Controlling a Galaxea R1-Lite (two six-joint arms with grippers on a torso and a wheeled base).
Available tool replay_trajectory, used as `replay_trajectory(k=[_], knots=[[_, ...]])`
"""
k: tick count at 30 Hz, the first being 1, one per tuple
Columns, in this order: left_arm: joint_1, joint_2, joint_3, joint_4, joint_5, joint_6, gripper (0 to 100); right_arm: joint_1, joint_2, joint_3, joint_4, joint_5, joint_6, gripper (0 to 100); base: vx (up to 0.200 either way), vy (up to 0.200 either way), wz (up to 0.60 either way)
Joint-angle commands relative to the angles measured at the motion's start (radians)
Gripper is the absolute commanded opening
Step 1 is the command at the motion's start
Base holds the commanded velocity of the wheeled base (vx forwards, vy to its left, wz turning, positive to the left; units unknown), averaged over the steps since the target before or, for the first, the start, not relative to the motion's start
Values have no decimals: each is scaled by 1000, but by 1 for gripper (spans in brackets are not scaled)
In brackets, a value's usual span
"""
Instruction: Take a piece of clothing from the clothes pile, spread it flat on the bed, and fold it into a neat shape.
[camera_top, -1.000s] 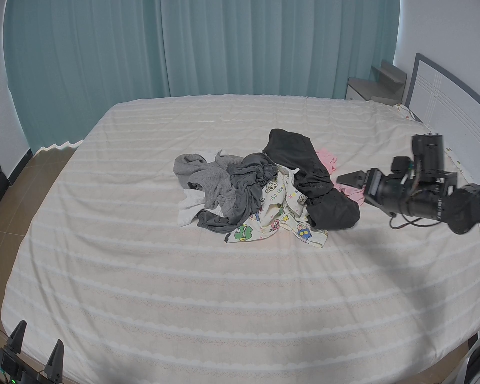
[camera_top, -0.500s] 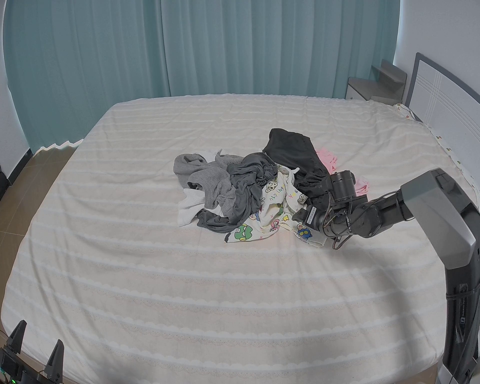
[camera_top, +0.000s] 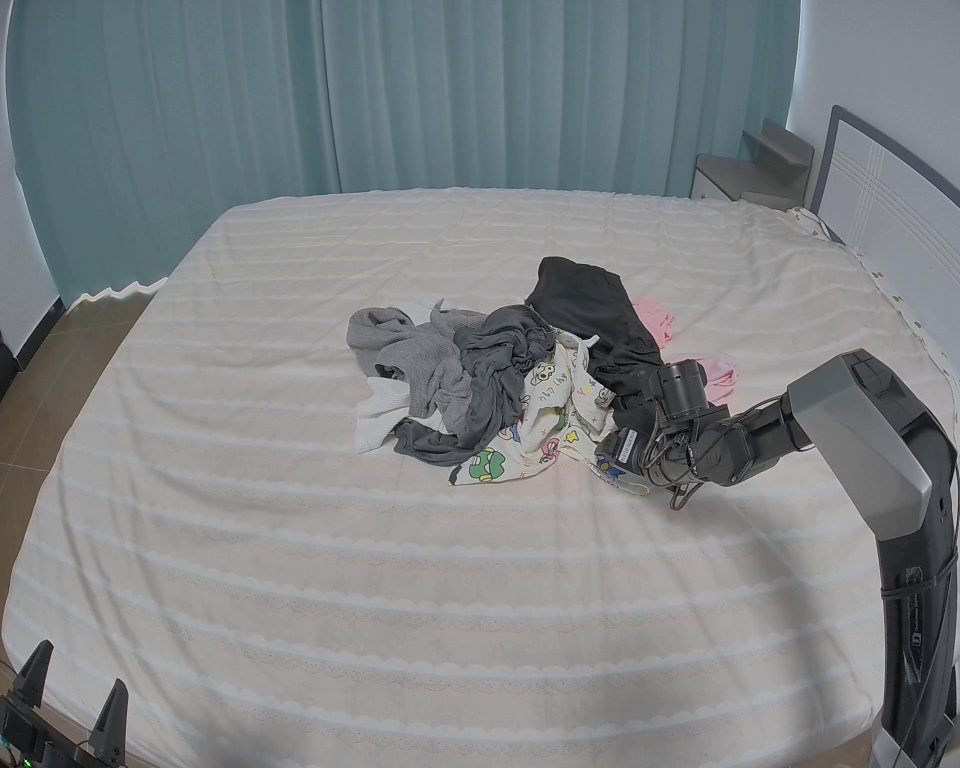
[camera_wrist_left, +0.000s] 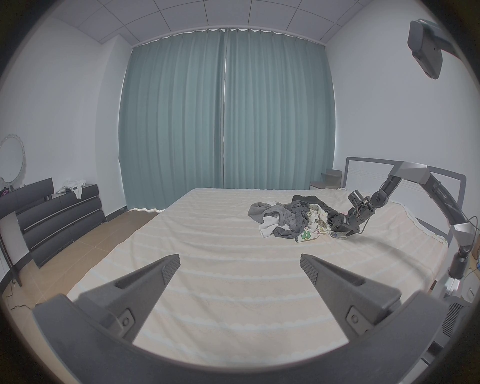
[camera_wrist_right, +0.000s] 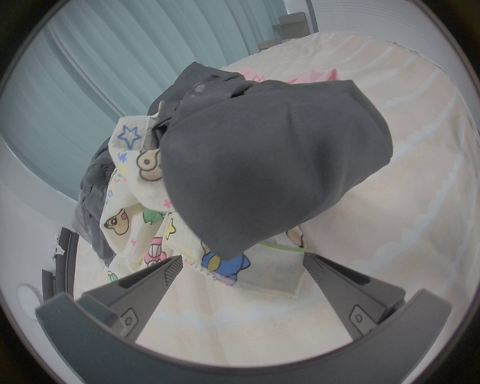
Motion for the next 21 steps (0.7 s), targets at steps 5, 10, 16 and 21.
replay_trajectory(k=[5, 10, 16, 21], knots=[[0, -4, 13, 0, 0, -1, 100, -7, -28, 26, 0, -2, -19, 100, 0, 0, 0], [0, -4, 13, 0, 0, -1, 100, -6, -16, 24, -10, -1, -27, 100, 0, 0, 0], [0, -4, 13, 0, 0, -1, 100, 13, 54, -45, -11, -1, -28, 100, 0, 0, 0], [0, -4, 13, 0, 0, -1, 100, 36, 106, -100, -11, -30, -28, 100, 0, 0, 0]])
